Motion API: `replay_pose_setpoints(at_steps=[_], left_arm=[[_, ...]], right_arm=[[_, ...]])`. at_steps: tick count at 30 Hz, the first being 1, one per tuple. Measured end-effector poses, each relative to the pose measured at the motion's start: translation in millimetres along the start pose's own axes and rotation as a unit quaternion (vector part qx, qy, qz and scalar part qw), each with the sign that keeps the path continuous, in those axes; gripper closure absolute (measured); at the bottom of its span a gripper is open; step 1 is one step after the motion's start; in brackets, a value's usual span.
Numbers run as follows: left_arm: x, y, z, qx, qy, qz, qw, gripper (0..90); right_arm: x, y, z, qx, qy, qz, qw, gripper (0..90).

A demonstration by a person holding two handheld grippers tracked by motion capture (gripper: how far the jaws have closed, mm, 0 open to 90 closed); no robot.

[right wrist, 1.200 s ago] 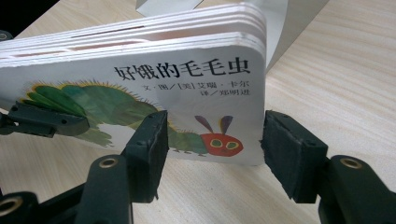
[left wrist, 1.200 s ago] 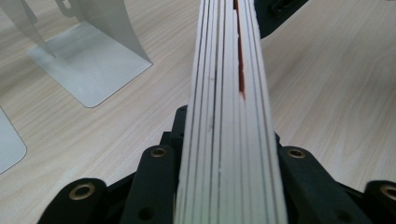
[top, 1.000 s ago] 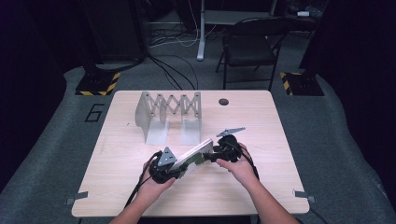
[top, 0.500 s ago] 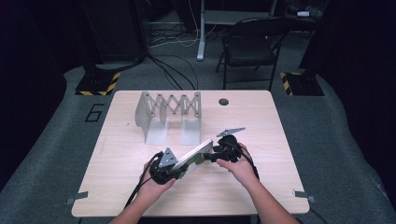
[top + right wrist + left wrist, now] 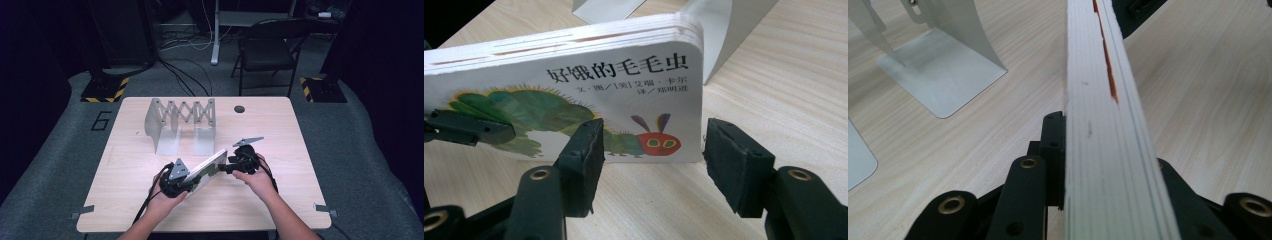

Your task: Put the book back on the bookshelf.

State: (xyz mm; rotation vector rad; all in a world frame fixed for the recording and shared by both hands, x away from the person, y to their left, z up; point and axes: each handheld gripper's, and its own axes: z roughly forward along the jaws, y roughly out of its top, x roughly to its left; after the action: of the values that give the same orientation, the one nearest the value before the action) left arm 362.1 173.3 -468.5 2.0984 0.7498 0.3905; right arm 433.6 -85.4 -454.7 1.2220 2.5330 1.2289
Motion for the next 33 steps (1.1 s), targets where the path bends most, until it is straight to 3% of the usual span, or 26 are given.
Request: replay_pose_setpoints(at_steps=[9,16,17,19,23,24,33], left_arm=[[4.4,0.5,-6.6,-0.001,-0.002,-0.014,0.9999,75.5],[8.5,0.9,-12.9,-0.006,0.008,-0.016,0.9998,75.5],[8.3,0.9,-13.4,-0.008,0.007,-0.020,0.9997,75.5],[8.9,1.1,-14.9,-0.011,0.008,-0.025,0.9996,75.5],[12.5,1.5,-19.2,-0.013,0.012,-0.020,0.9996,75.5],[12.2,1.2,-19.5,-0.017,0.014,-0.029,0.9993,75.5],[18.4,0.5,-27.6,-0.024,0.028,-0.036,0.9987,75.5]], right_arm=[[0.6,-0.3,-3.0,-0.001,0.001,0.008,1.0000,40.8],[-0.6,-0.8,-3.6,-0.006,-0.001,0.002,1.0000,40.7],[0.3,-1.0,-4.6,0.000,-0.001,0.010,0.9999,40.7],[-1.5,-1.2,-4.0,-0.005,-0.002,0.001,1.0000,40.7],[-2.1,-2.1,-3.8,0.000,-0.003,0.012,0.9999,40.7],[-2.1,-2.1,-3.8,0.000,-0.003,0.012,0.9999,40.7],[-4.8,-3.9,-2.3,0.007,-0.007,0.014,0.9999,40.5]])
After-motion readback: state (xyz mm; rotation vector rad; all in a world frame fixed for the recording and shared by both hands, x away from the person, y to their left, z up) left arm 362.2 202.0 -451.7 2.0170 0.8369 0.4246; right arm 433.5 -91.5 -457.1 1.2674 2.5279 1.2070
